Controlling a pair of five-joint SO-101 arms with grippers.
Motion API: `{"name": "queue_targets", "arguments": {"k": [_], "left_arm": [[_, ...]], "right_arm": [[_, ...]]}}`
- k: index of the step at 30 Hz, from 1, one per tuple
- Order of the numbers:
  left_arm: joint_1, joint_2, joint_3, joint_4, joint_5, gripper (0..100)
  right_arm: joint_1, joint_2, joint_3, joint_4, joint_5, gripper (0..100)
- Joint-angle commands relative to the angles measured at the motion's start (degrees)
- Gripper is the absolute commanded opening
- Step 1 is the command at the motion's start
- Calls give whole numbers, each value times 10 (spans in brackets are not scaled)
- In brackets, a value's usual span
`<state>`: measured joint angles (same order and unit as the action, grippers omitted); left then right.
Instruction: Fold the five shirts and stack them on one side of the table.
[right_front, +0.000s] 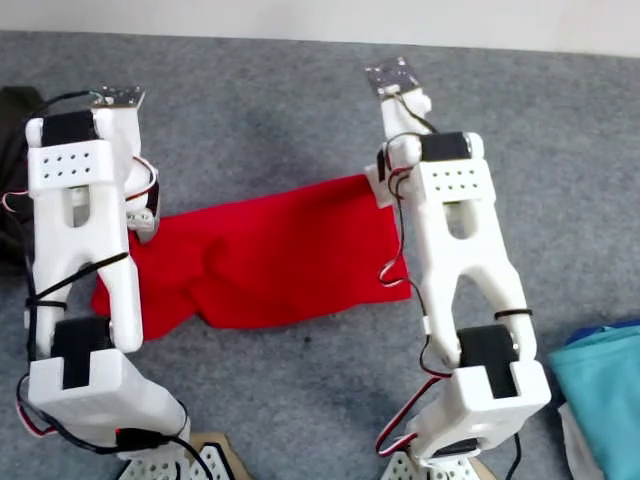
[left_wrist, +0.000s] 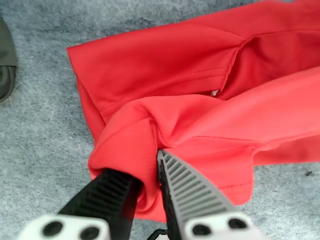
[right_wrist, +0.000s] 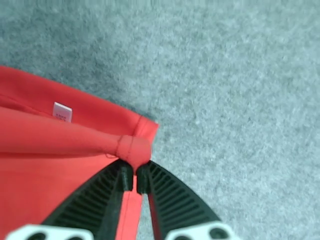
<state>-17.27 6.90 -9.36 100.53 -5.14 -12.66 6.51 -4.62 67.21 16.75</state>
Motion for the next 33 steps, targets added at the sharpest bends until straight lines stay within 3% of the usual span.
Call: {"name": "queue_targets", "arguments": {"k": [1,6,12,16,24,33], "left_arm": [[5,0,-14,5,-1,7],[4,0,28,4,-4,16],[-22,0,70,4,-2,178],[-30,0,72,4,-2,231],[-96,0,71,-5,21,242],[-145,1,85,-10,18,242]], "right_arm": [[-23,-6,-15,-9,-4,7],[-40,-3,-14,-13,-4,7],[-47,-2,-10,-14,-4,7],[-46,-3,-9,-27,-4,7],[-45,-3,-9,-29,-5,111],[-54,-4,-15,-29,-5,112]]}}
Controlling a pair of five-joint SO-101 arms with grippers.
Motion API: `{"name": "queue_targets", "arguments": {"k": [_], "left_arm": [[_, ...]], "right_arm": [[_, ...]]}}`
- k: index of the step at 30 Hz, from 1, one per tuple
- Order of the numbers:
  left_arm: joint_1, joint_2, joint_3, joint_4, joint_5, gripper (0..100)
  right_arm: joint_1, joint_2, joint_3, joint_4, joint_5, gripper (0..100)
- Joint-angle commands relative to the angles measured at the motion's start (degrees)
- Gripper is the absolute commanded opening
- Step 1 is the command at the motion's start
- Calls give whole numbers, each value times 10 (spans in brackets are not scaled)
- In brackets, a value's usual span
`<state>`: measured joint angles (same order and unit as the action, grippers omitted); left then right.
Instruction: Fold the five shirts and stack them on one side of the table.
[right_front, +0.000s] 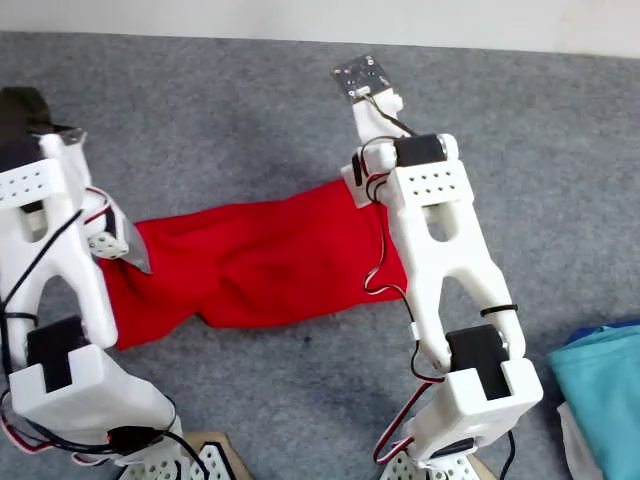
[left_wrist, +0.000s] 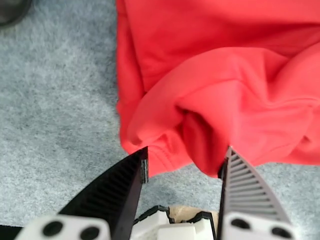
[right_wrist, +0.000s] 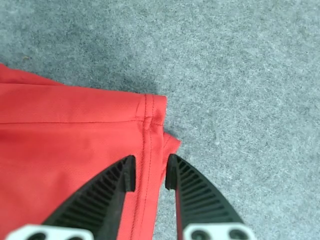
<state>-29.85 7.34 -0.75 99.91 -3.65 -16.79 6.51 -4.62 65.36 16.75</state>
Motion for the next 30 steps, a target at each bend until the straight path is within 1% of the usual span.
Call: {"name": "queue_targets", "arguments": {"k": [1,6,11,16,20,25,28,30], "left_arm": [[-26,-3,-1,-9,4,242],[-67,-3,-1,-38,4,242],[-87,-1,4,-62,4,242],[-73,57,16,-134,4,239],[-44,141,-29,-169,4,239],[-22,193,-102,-168,8,238],[-19,193,-109,-145,8,229],[-19,192,-109,-129,8,200]], "right_arm": [[-15,-4,-14,-11,-5,112],[-31,-4,-13,-11,-5,112],[-78,-4,-11,-11,-5,112],[-96,-5,-10,-10,-5,112],[-96,-4,-8,-11,-5,112],[-94,-3,7,-11,-5,112],[-94,-3,15,-15,-5,112],[-95,-3,27,-32,-5,112]]}}
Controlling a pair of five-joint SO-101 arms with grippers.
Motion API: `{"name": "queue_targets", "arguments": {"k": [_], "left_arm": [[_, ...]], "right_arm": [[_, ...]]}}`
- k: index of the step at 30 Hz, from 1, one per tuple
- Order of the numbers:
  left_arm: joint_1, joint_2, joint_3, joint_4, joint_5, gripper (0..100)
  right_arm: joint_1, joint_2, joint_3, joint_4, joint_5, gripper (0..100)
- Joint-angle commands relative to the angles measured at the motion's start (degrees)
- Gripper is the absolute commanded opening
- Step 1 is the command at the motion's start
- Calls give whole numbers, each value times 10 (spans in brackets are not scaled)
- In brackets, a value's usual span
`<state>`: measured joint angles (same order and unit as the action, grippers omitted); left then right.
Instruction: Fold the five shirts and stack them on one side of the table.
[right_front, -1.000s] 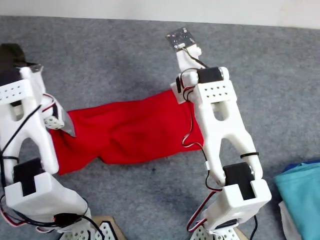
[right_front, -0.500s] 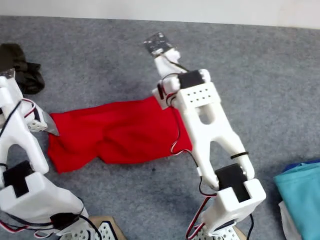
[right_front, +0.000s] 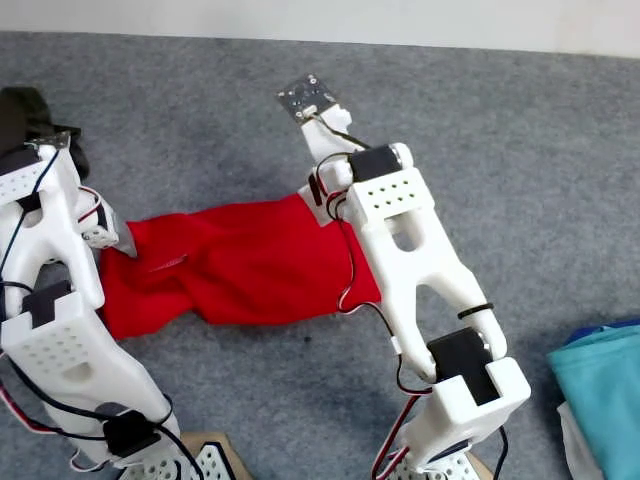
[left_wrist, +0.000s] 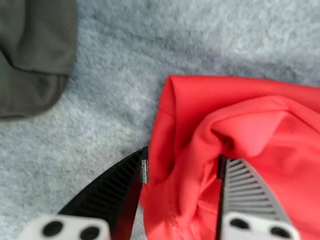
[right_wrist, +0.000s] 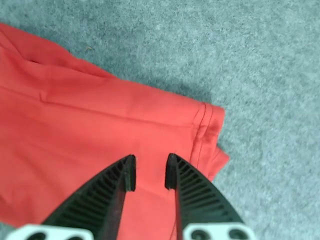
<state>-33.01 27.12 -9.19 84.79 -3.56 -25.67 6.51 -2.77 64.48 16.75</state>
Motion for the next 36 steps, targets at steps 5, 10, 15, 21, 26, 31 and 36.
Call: {"name": "queue_targets", "arguments": {"k": [5,10,15,21,26,31,36], "left_arm": [[10,-6,-40,87,4,171],[8,-6,-54,136,3,220],[9,-6,-63,140,3,245],[12,-6,-63,137,4,246],[12,-5,-63,136,4,246],[12,-5,-63,136,5,246],[12,-5,-63,136,5,246]], "right_arm": [[-36,-4,51,-75,-6,112],[-126,-7,64,-84,-68,112],[-203,-4,22,-84,-131,112],[-262,-4,12,-113,-194,116],[-299,-1,15,-136,-200,116],[-303,40,9,-136,-200,116],[-291,81,8,-158,-200,116]]}}
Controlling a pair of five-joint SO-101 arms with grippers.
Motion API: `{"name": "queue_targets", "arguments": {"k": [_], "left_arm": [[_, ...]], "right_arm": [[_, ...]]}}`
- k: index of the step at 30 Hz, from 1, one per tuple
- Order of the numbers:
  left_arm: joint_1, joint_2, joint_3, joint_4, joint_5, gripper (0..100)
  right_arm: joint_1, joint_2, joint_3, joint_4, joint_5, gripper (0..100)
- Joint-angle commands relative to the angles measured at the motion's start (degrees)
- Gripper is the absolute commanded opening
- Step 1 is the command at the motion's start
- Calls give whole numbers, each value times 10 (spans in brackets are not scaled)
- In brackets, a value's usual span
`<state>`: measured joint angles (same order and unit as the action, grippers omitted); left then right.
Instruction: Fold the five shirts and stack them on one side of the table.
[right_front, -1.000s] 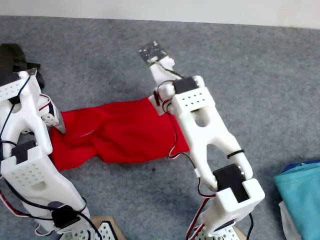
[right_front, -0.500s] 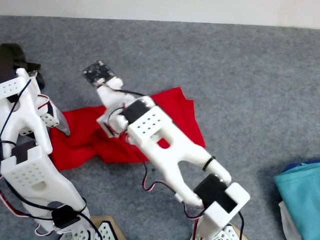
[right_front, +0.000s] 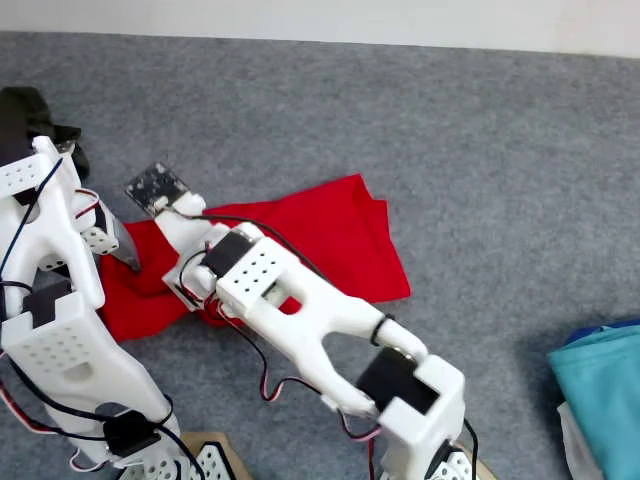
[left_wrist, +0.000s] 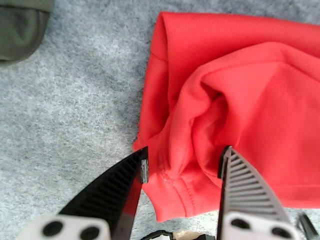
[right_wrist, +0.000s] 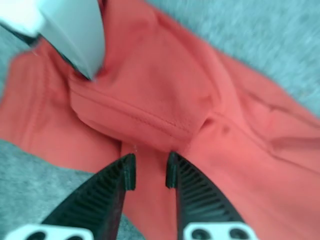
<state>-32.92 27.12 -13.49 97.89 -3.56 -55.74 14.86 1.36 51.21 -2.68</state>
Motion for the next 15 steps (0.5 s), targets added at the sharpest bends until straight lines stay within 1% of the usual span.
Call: {"name": "queue_targets", "arguments": {"k": [1,6,9,13,15], "left_arm": [[12,-5,-20,5,6,246],[22,-5,-20,5,6,245],[23,-5,-19,5,6,245],[23,-5,-19,5,6,245],[23,-5,-19,5,6,245]], "right_arm": [[9,-1,-32,-35,-3,116],[9,0,-32,-66,0,112],[14,1,-29,-84,25,106],[17,1,-28,-84,41,2],[22,1,-28,-84,46,10]]}}
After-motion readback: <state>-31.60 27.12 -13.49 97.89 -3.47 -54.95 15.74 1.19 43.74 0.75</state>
